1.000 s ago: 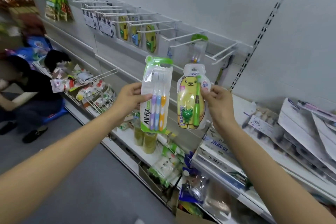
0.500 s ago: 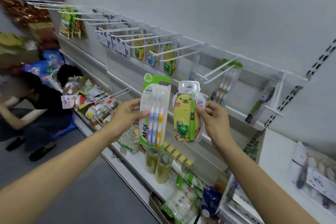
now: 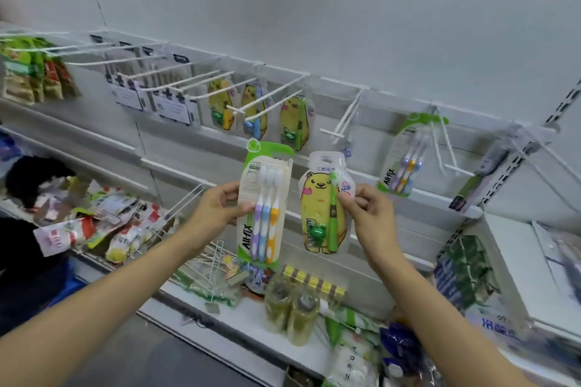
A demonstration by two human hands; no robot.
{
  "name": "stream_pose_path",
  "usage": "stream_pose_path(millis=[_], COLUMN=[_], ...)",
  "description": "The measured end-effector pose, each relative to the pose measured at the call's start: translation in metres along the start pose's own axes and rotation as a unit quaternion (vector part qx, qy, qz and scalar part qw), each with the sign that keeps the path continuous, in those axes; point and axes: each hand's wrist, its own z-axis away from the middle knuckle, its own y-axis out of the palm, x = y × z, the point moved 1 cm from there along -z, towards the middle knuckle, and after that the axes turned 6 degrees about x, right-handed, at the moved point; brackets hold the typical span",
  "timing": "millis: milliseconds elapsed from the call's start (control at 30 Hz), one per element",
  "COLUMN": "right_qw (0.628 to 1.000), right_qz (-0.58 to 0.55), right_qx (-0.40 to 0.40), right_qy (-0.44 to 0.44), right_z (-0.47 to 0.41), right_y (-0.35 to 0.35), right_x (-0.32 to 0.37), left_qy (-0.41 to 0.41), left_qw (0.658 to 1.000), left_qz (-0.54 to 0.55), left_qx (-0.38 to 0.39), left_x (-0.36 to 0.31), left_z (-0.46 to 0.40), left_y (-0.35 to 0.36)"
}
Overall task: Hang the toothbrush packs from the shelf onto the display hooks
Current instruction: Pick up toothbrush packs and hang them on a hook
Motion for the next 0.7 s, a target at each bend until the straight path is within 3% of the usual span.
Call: stream_pose_path(millis=[267, 700], right_qw=[0.999, 0.999], right_qz=[-0.017, -0.027], right_qx=[-0.043, -0.018], right_qy=[-0.01, -0.035], right_z=[-0.009, -0.026], right_y=[0.063, 0.135], right_x=[0.022, 0.026], left_qy=[-0.024, -0.009], left_qw=[0.997, 0.995], left_qz=[-0.001, 0.032], left_qx=[0.076, 0.098], left_x=[0.012, 0.022], left_z=[-0.011, -0.012], left_y=[-0.065, -0.126])
